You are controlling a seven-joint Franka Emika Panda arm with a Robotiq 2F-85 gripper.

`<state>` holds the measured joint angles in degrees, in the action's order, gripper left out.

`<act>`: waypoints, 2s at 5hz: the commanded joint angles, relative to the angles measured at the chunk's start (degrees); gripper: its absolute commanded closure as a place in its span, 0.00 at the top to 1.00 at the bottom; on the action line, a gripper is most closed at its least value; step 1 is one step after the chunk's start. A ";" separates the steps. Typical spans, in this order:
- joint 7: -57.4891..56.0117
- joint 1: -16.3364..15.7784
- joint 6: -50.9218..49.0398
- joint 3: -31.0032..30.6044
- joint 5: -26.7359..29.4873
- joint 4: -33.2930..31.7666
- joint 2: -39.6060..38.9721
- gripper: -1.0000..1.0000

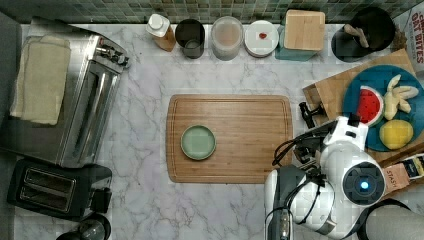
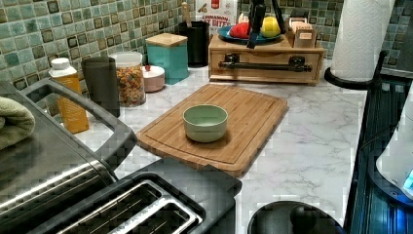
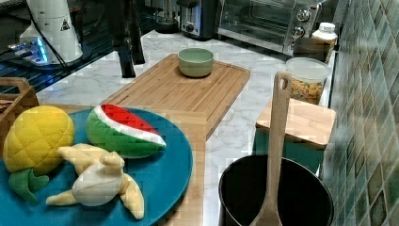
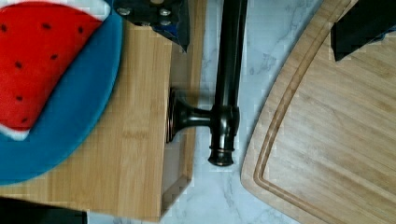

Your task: Open the drawer.

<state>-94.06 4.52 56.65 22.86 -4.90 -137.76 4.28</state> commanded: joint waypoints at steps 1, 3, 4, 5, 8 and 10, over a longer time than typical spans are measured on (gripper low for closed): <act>-6.48 1.54 3.56 3.23 3.84 -5.27 -3.86 1.00; -4.84 0.58 4.55 3.45 7.33 -7.58 -5.12 1.00; -11.69 0.17 9.61 3.15 14.61 -8.72 -7.28 1.00; -19.53 2.64 15.92 0.80 20.76 -8.64 -9.48 1.00; -22.63 2.81 14.60 1.20 22.58 -8.31 -9.47 1.00; -13.36 -0.35 5.90 0.38 19.02 -5.88 -13.04 1.00</act>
<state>-109.28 5.54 64.29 24.87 13.53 -143.46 -5.71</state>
